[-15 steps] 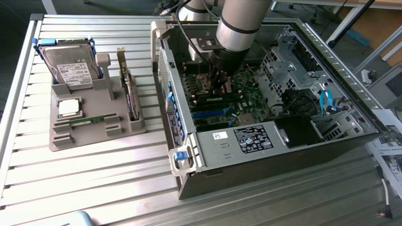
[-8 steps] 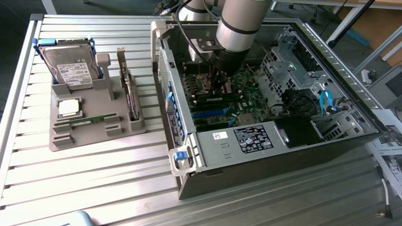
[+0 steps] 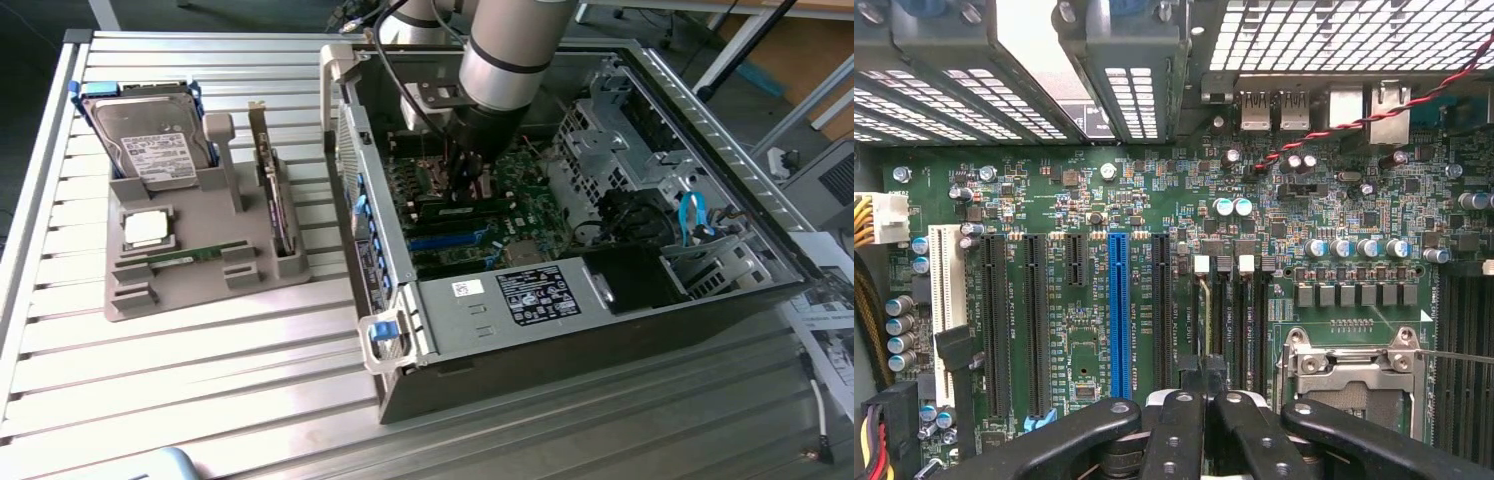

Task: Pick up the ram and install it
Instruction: 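Press down the ram until it locks into place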

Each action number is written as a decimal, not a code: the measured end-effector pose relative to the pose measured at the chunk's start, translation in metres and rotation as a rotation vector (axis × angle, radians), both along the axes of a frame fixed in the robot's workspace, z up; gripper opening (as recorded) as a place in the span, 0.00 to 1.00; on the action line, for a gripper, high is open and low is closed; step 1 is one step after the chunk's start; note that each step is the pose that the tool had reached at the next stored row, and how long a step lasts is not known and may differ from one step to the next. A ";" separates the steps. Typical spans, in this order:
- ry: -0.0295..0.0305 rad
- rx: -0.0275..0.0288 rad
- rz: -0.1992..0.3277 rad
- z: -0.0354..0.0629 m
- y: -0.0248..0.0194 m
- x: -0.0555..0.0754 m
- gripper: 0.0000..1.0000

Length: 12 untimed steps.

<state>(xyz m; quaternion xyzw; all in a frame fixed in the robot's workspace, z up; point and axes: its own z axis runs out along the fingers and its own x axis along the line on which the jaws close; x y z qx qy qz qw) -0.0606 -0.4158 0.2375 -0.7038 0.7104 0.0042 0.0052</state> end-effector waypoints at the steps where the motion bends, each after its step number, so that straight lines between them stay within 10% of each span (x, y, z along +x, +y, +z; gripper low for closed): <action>1: 0.0000 0.0001 0.000 -0.0001 0.0000 0.000 0.11; 12: 0.0000 0.0000 0.000 -0.0011 -0.0018 0.000 0.11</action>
